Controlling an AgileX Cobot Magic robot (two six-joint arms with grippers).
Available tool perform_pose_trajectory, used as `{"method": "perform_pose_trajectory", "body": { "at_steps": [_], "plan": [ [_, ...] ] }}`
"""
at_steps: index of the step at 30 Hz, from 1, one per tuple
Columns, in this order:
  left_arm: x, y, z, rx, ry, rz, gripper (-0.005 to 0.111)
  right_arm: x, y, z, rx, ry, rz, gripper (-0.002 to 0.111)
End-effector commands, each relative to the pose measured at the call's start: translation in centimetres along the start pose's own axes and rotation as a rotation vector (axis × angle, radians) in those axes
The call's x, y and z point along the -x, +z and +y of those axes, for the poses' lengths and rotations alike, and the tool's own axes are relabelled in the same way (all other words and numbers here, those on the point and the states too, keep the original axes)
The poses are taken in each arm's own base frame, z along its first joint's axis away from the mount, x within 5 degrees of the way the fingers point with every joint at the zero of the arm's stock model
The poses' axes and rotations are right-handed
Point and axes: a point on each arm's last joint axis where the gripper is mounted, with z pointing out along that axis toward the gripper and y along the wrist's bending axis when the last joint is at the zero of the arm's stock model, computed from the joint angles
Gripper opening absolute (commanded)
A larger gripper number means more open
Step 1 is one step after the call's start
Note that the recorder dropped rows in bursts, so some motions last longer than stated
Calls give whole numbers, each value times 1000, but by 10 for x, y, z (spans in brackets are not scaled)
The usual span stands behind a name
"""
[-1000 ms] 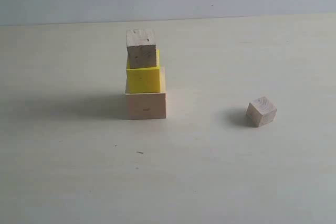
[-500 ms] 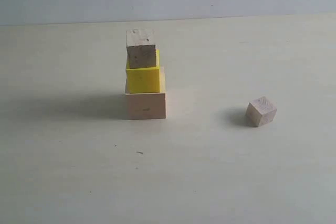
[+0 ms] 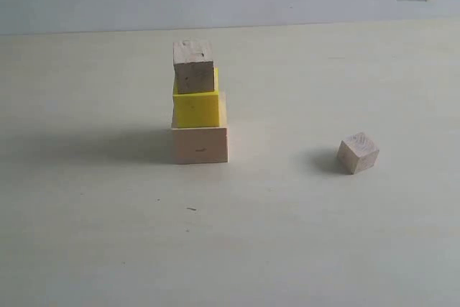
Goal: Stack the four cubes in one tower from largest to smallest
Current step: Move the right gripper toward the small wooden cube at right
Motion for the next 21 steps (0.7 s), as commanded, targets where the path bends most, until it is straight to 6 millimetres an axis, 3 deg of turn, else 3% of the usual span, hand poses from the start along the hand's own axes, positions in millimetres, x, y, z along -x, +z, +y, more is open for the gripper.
{"method": "perform_pose_trajectory", "body": {
  "at_steps": [1,7,11,18,21],
  "plan": [
    [0,-1,0,-4,-6,-11,0,8,6,-11,-114,104,-85,0],
    [-1,-1,0,-4,-6,-8,0,3,11,-13,-160,116,-66,0],
    [-1,-1,0,-4,-6,-5,0,-11,7,-21,-266,80,21,0],
    [-1,-1,-1,-13,-8,-5,0,-32,-37,-39,-592,180,4,0],
    [-1,-2,-1,-31,-7,-10,0,-40,-58,-29,-550,191,-85,0]
  ]
}}
